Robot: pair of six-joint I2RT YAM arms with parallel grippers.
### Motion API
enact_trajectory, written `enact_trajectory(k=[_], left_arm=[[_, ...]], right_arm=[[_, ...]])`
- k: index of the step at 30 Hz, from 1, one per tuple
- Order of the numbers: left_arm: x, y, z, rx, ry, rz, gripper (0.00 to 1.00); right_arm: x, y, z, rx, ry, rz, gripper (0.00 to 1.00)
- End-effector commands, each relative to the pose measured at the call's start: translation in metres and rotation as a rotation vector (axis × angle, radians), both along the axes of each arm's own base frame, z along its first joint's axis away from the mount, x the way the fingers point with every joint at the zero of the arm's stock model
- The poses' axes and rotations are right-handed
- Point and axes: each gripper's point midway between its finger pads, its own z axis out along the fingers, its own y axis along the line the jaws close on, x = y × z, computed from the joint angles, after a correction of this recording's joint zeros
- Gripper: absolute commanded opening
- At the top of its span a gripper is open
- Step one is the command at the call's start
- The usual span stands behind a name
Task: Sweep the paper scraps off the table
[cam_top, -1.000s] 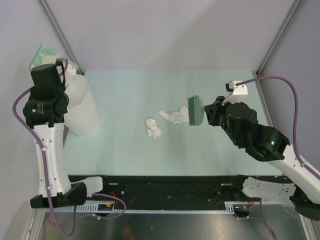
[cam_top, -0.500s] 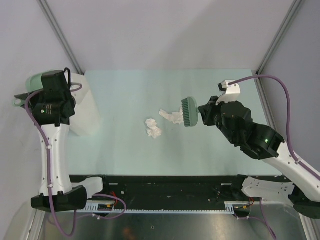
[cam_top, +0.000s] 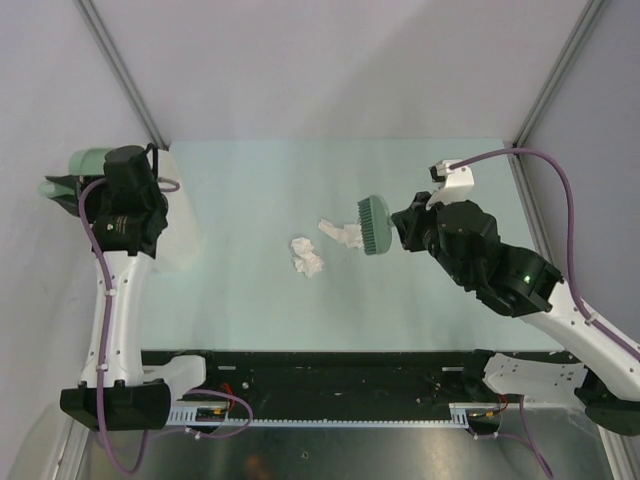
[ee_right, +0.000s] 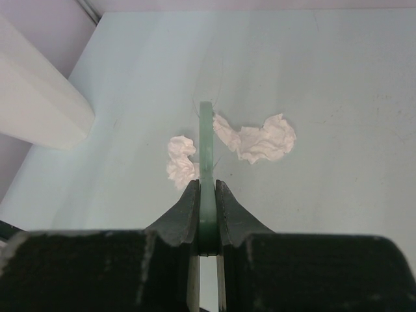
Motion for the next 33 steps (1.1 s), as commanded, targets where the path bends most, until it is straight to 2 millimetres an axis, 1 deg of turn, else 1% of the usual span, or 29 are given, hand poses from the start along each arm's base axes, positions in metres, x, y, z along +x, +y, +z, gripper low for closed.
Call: enact_trajectory(k=[1,2,3,4,5,7,8,9,10,11,13,14,15,16,17,18,20,21,22,23,24,25,26,27,28,30,31,32,33], left_arm=[[-0.003,0.000,0.044,0.034,-0.148,0.014,0.03],[-0.005,-0.001,0.060,0.022,-0.225,0.011,0.03],[0.005,-0.002,0.065,0.003,-0.267,-0.011,0.02],[0.008,-0.002,0.074,-0.035,-0.365,-0.023,0.01],[0.003,-0.005,0.102,-0.060,-0.493,-0.051,0.00],[0.017,-0.012,0.121,-0.149,-0.659,-0.151,0.00],[0.011,-0.015,0.142,-0.176,-0.757,-0.191,0.00],[0.011,-0.017,0.148,-0.203,-0.808,-0.221,0.00],[0.015,-0.024,0.154,-0.265,-0.885,-0.291,0.00],[0.016,-0.028,0.154,-0.295,-0.910,-0.319,0.00],[0.014,-0.039,0.152,-0.378,-0.977,-0.394,0.00],[0.019,-0.041,0.139,-0.409,-0.966,-0.401,0.00],[0.023,-0.050,0.132,-0.452,-0.971,-0.432,0.00],[0.022,-0.059,0.119,-0.525,-1.000,-0.450,0.00],[0.024,-0.064,0.111,-0.564,-1.008,-0.460,0.00],[0.022,-0.069,0.101,-0.598,-0.997,-0.462,0.00],[0.020,-0.084,0.080,-0.706,-1.004,-0.486,0.00],[0.019,-0.090,0.063,-0.755,-0.952,-0.477,0.00],[0.019,-0.099,0.053,-0.855,-0.967,-0.470,0.00],[0.018,-0.113,0.027,-0.953,-0.854,-0.473,0.00],[0.017,-0.123,0.012,-1.059,-0.845,-0.448,0.00],[0.016,-0.131,-0.002,-1.121,-0.799,-0.436,0.00],[0.010,-0.140,-0.025,-1.185,-0.709,-0.406,0.00],[0.009,-0.156,-0.039,-1.285,-0.659,-0.410,0.00],[0.009,-0.164,-0.062,-1.328,-0.589,-0.384,0.00],[0.002,-0.177,-0.092,-1.403,-0.490,-0.345,0.00],[0.001,-0.180,-0.117,-1.416,-0.426,-0.304,0.00],[-0.001,-0.182,-0.129,-1.427,-0.392,-0.285,0.00],[-0.003,-0.187,-0.141,-1.446,-0.354,-0.271,0.00]], right_arm=[[0.006,0.005,0.008,0.012,-0.031,-0.002,0.00],[0.008,0.007,0.007,0.006,-0.031,0.001,0.00],[0.010,0.010,0.005,0.002,-0.031,0.003,0.00],[0.013,0.018,0.004,-0.008,-0.036,0.020,0.00],[0.016,0.024,0.001,-0.018,-0.037,0.034,0.00],[0.021,0.041,0.004,-0.034,-0.073,0.099,0.00],[0.029,0.054,-0.006,-0.067,-0.067,0.127,0.00],[0.036,0.060,-0.009,-0.078,-0.071,0.151,0.00],[0.038,0.078,-0.007,-0.079,-0.102,0.242,0.00],[0.047,0.092,-0.020,-0.108,-0.093,0.281,0.00],[0.054,0.118,-0.025,-0.140,-0.148,0.391,0.00],[0.058,0.125,-0.029,-0.234,-0.217,0.448,0.00],[0.065,0.141,-0.049,-0.324,-0.239,0.501,0.00],[0.064,0.156,-0.048,-0.363,-0.305,0.543,0.00],[0.070,0.163,-0.054,-0.478,-0.387,0.581,0.00],[0.076,0.174,-0.068,-0.541,-0.412,0.610,0.00],[0.081,0.192,-0.075,-0.616,-0.508,0.669,0.00],[0.087,0.200,-0.095,-0.706,-0.537,0.722,0.00],[0.094,0.207,-0.090,-0.721,-0.598,0.717,0.00],[0.099,0.210,-0.097,-0.759,-0.618,0.730,0.00],[0.103,0.214,-0.106,-0.828,-0.658,0.760,0.00],[0.108,0.218,-0.126,-0.878,-0.652,0.792,0.00],[0.110,0.220,-0.138,-0.918,-0.652,0.814,0.00],[0.112,0.221,-0.150,-0.974,-0.660,0.844,0.00],[0.112,0.222,-0.171,-1.012,-0.634,0.879,0.00],[0.103,0.217,-0.201,-1.079,-0.564,0.960,0.00],[0.099,0.215,-0.216,-1.101,-0.528,0.993,0.00],[0.095,0.211,-0.224,-1.113,-0.494,1.016,0.00],[0.083,0.205,-0.237,-1.133,-0.435,1.060,0.00]])
